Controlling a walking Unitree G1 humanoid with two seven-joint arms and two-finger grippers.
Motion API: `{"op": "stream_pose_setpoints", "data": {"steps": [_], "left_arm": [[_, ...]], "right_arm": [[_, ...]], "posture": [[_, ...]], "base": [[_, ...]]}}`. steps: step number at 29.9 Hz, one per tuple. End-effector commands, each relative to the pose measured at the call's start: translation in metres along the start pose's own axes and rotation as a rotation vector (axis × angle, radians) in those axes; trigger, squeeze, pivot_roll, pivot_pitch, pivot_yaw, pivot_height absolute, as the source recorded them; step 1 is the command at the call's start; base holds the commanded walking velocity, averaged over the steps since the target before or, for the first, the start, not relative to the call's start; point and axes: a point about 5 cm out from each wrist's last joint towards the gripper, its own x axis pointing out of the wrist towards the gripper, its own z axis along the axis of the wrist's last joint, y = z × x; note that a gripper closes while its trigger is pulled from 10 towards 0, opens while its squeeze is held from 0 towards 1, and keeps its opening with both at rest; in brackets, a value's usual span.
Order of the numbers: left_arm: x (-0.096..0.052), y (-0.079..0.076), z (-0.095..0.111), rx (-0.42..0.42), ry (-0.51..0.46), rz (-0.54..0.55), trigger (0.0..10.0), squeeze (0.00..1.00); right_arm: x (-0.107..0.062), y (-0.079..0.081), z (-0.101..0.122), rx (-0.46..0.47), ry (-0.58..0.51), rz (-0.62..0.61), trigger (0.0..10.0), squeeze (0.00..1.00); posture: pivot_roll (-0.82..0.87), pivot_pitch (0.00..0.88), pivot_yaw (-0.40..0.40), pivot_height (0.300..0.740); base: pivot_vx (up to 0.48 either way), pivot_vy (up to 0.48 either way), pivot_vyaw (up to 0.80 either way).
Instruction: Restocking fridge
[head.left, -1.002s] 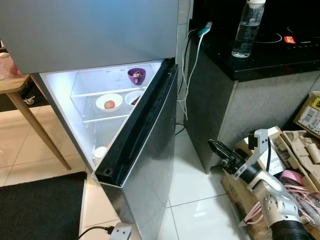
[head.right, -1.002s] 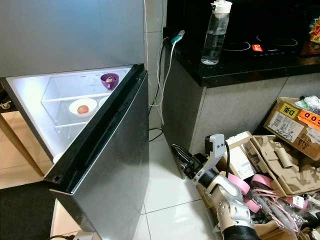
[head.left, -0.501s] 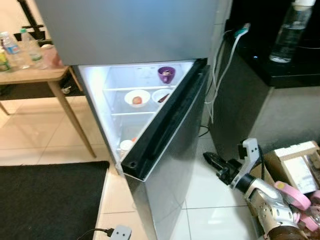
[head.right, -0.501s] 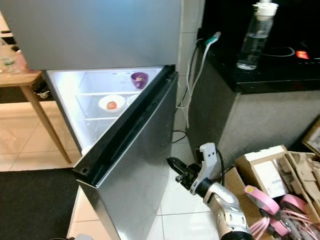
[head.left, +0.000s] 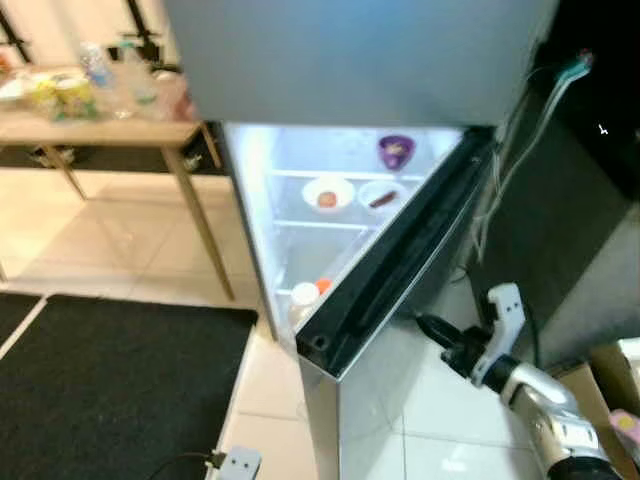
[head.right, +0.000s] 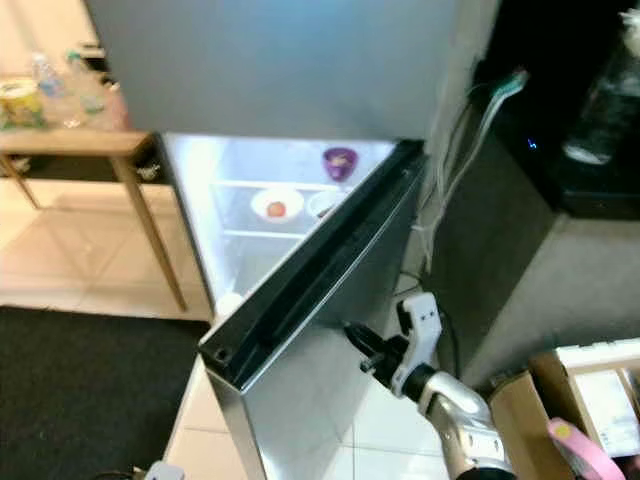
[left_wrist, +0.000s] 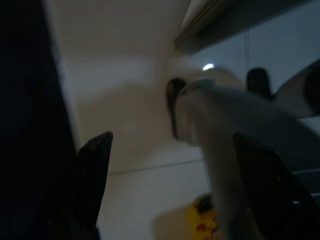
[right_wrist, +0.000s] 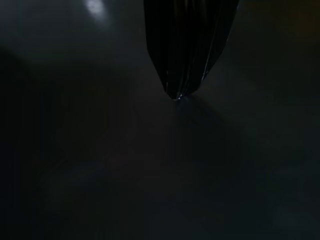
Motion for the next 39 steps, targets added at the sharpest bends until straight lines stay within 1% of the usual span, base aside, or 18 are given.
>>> {"op": "stream_pose_setpoints", "data": {"steps": [1,8,13,15,16,18,21,23,24,25,28,29,30,32,35,37,38,39], "left_arm": [[-0.002,-0.002,-0.013,-0.009,0.045,-0.005,10.0,0.0],[-0.002,-0.002,-0.013,-0.007,0.046,-0.005,10.0,0.0],[-0.001,-0.003,-0.013,0.0,0.048,-0.007,10.0,0.0],[-0.001,-0.003,-0.012,0.002,0.048,-0.007,10.0,0.0],[-0.001,-0.003,-0.012,0.002,0.048,-0.007,10.0,0.0],[-0.001,-0.003,-0.012,0.004,0.048,-0.007,10.0,0.0],[-0.001,-0.003,-0.012,0.006,0.048,-0.006,10.0,0.0],[-0.001,-0.003,-0.011,0.007,0.045,-0.002,10.0,0.0],[-0.001,-0.003,-0.011,0.007,0.045,-0.002,10.0,0.0],[-0.001,-0.003,-0.011,0.005,0.042,0.0,10.0,0.0],[0.0,-0.004,-0.01,0.003,0.04,0.003,10.0,0.0],[0.0,-0.004,-0.01,0.001,0.04,0.002,10.0,0.0],[0.0,-0.004,-0.01,0.001,0.04,0.002,10.0,0.0],[0.0,-0.005,-0.01,-0.011,0.037,0.002,10.0,0.0],[0.0,-0.006,-0.01,-0.02,0.036,0.0,10.0,0.0],[0.0,-0.006,-0.01,-0.018,0.036,0.0,10.0,0.0],[0.0,-0.006,-0.01,-0.018,0.036,0.0,10.0,0.0],[0.0,-0.006,-0.01,-0.018,0.037,0.0,10.0,0.0]], "right_arm": [[0.006,0.006,-0.004,-0.017,0.018,0.03,10.0,0.0],[0.006,0.006,-0.007,-0.038,0.033,0.023,10.0,0.0],[0.01,0.011,-0.006,-0.065,0.04,0.054,10.0,0.0],[0.015,0.016,-0.004,-0.092,0.037,0.077,10.0,0.0],[0.015,0.016,-0.004,-0.092,0.037,0.077,10.0,0.0],[0.021,0.018,0.0,-0.125,0.034,0.07,10.0,0.0],[0.025,0.018,0.002,-0.133,0.035,0.064,10.0,0.0],[0.031,0.015,-0.001,-0.157,0.076,0.018,10.0,0.0],[0.031,0.015,-0.001,-0.157,0.076,0.018,10.0,0.0],[0.032,0.012,-0.006,-0.175,0.112,-0.013,10.0,0.0],[0.024,0.001,-0.027,-0.219,0.242,-0.113,10.0,0.0],[0.019,-0.004,-0.034,-0.213,0.277,-0.149,10.0,0.0],[0.019,-0.004,-0.034,-0.213,0.277,-0.149,10.0,0.0],[0.002,-0.011,-0.053,-0.2,0.353,-0.213,10.0,0.0],[-0.031,-0.018,-0.09,-0.193,0.552,-0.297,10.0,0.0],[-0.05,-0.019,-0.108,-0.186,0.649,-0.343,10.0,0.0],[-0.05,-0.019,-0.108,-0.186,0.649,-0.343,10.0,0.0],[-0.057,-0.019,-0.114,-0.19,0.685,-0.36,10.0,0.0]], "posture": [[-0.06,0.027,-0.003,0.74],[-0.06,0.027,-0.002,0.74],[-0.06,0.023,-0.002,0.74],[-0.06,0.019,-0.003,0.74],[-0.06,0.019,-0.003,0.74],[-0.06,0.019,-0.003,0.74],[-0.05,0.015,-0.005,0.74],[-0.05,0.013,-0.008,0.74],[-0.05,0.013,-0.008,0.74],[-0.05,0.014,-0.009,0.74],[-0.05,0.017,-0.014,0.74],[-0.05,0.017,-0.014,0.74],[-0.05,0.017,-0.014,0.74],[-0.05,0.017,-0.014,0.74],[-0.06,0.017,-0.018,0.74],[-0.06,0.016,-0.018,0.74],[-0.06,0.016,-0.018,0.74],[-0.06,0.018,-0.018,0.74]], "base": [[0.0,0.0,0.76],[0.0,0.0,0.73],[0.0,0.0,0.54],[0.0,0.0,0.0],[0.0,0.0,0.0],[0.0,0.0,0.0],[0.0,0.0,0.0],[0.0,0.0,0.0],[0.0,0.0,0.0],[0.0,0.0,0.0],[0.0,0.0,0.0],[0.0,0.0,0.0],[0.0,0.0,0.0],[0.0,0.0,0.66],[0.0,0.0,0.77],[0.0,0.0,0.77],[0.0,0.0,0.77],[0.0,0.0,0.77]]}}
